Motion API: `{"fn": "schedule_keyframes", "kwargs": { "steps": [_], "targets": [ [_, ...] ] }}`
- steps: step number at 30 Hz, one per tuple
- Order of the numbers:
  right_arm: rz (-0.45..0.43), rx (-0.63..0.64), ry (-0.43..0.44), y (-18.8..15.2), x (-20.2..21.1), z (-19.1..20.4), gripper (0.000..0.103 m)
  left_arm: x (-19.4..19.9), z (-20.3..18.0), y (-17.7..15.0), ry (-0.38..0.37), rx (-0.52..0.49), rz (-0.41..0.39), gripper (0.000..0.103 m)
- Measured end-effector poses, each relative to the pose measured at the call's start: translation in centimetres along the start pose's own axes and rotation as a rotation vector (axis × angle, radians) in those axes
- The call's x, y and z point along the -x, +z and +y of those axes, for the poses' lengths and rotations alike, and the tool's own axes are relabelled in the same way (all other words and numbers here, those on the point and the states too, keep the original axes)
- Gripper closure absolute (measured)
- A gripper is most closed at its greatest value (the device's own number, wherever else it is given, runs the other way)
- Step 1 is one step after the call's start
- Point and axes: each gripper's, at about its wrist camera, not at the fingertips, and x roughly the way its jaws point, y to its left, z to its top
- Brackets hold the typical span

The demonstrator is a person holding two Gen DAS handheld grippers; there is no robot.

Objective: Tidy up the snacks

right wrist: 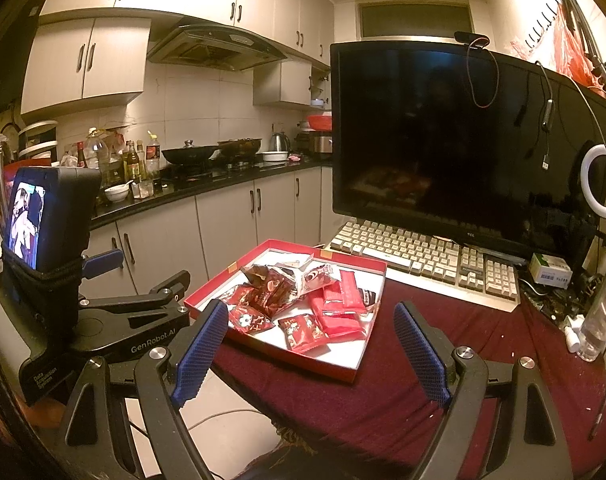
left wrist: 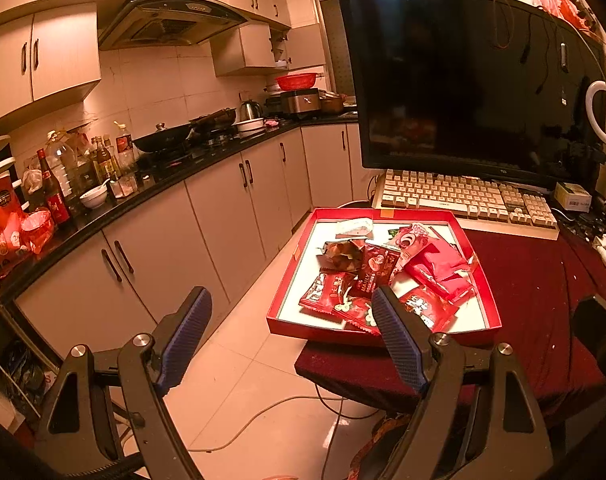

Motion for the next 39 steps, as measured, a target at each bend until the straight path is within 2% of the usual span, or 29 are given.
{"fn": "schedule_keyframes", "kwargs": {
  "steps": [39],
  "targets": [
    [0.001, -0.004, 0.0, -0.06, -0.1, 0.1, 0.017, 0.17, 0.49, -0.21, -0.007, 0.015, 0.016, 0.02]
  ]
}}
